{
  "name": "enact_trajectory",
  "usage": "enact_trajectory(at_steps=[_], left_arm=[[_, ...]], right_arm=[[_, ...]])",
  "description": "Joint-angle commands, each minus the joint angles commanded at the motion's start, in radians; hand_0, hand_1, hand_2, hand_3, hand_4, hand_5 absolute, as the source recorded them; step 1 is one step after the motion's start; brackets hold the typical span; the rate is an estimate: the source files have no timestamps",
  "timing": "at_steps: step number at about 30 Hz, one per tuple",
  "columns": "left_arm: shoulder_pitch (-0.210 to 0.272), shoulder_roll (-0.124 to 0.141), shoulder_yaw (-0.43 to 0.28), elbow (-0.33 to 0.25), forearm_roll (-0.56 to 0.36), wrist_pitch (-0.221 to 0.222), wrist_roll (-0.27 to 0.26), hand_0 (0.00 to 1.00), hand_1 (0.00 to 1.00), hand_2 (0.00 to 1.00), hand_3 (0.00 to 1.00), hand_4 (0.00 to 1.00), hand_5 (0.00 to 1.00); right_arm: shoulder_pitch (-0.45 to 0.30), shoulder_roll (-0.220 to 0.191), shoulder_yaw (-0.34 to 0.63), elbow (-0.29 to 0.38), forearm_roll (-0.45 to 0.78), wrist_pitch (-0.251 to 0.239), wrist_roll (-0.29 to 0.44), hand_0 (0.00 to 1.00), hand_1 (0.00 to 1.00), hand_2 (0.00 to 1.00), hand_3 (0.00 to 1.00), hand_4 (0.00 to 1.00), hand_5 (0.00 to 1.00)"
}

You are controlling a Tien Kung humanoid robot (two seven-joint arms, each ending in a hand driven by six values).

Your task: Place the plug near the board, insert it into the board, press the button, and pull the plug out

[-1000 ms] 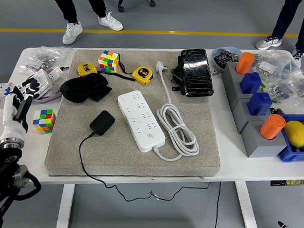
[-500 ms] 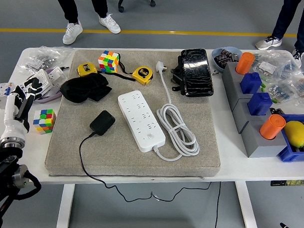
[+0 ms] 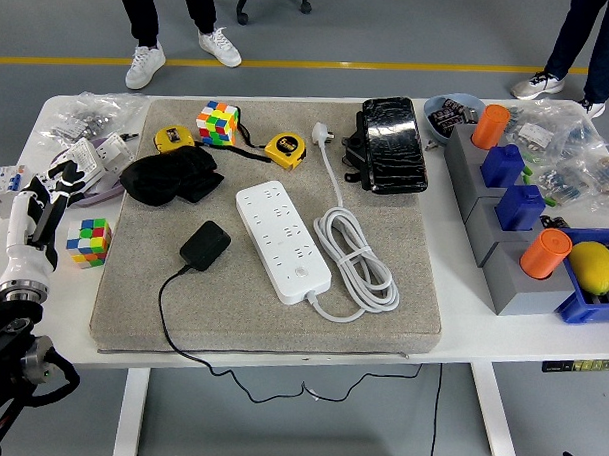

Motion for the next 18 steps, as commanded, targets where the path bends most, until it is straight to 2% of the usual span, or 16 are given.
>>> enact_trajectory(at_steps=[18], left_arm=[[0.004, 0.000, 0.002, -0.007, 0.004, -0.002, 0.018, 0.657, 0.688, 0.708, 0.724, 0.930, 0.704]], right_arm=[[-0.002, 0.003, 0.000, -0.001, 0.004, 0.000, 0.000, 0.568, 0.640, 0.619, 0.548, 0.959, 0.539]])
